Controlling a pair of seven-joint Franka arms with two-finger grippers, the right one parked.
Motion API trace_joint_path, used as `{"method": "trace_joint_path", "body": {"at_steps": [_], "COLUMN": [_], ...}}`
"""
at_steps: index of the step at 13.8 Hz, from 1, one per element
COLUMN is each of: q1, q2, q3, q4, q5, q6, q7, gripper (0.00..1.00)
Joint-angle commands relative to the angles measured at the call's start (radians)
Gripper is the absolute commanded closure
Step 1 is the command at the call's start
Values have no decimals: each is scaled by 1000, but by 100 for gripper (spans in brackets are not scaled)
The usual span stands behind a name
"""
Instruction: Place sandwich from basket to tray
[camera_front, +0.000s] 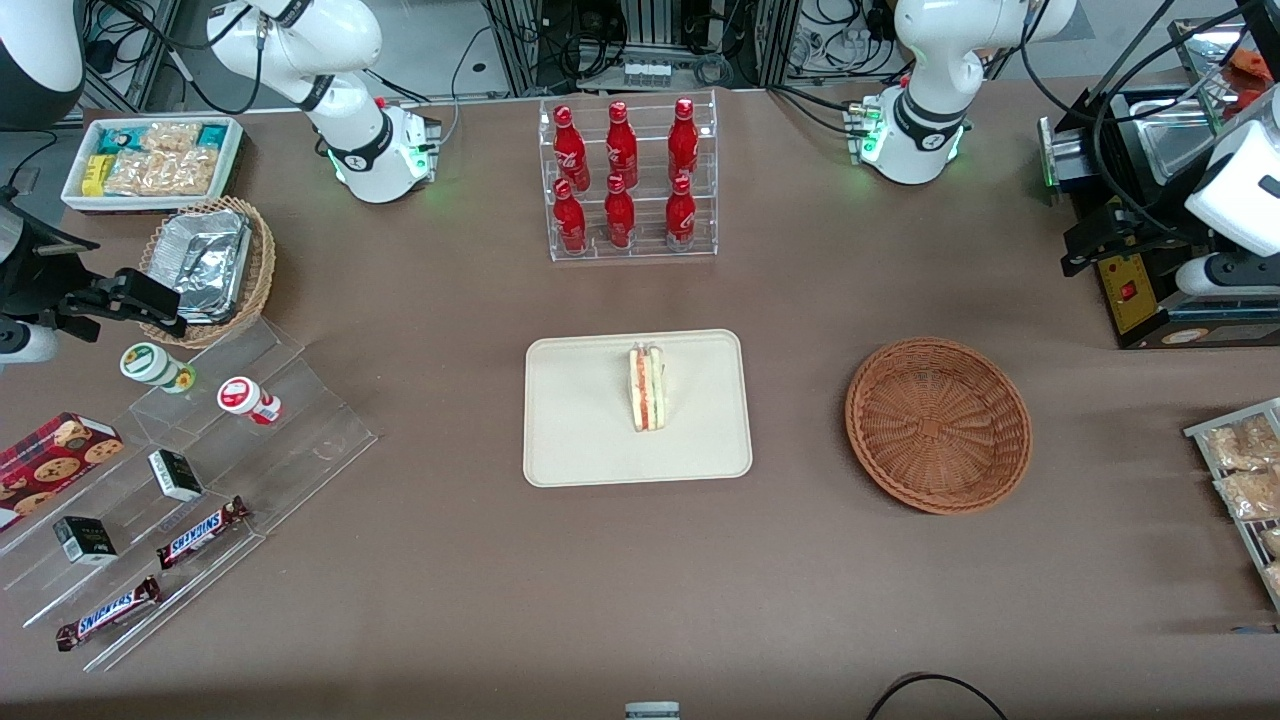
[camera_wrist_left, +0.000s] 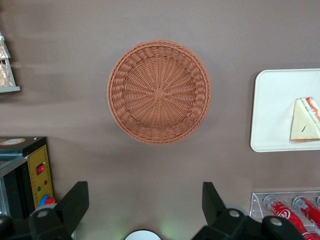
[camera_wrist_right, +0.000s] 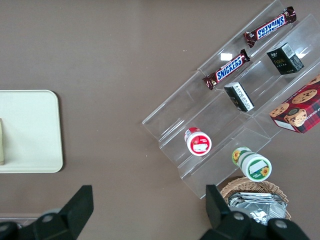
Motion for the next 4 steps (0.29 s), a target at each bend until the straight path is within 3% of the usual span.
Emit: {"method": "trace_joint_path", "body": {"at_steps": [1,4], "q1": [-15,-34], "q2": [-19,-10], "q3": [20,21], "q4": [-9,-11], "q5": [19,24], "q6": [-17,-25], "q7": [36,25], "gripper": [0,0]}}
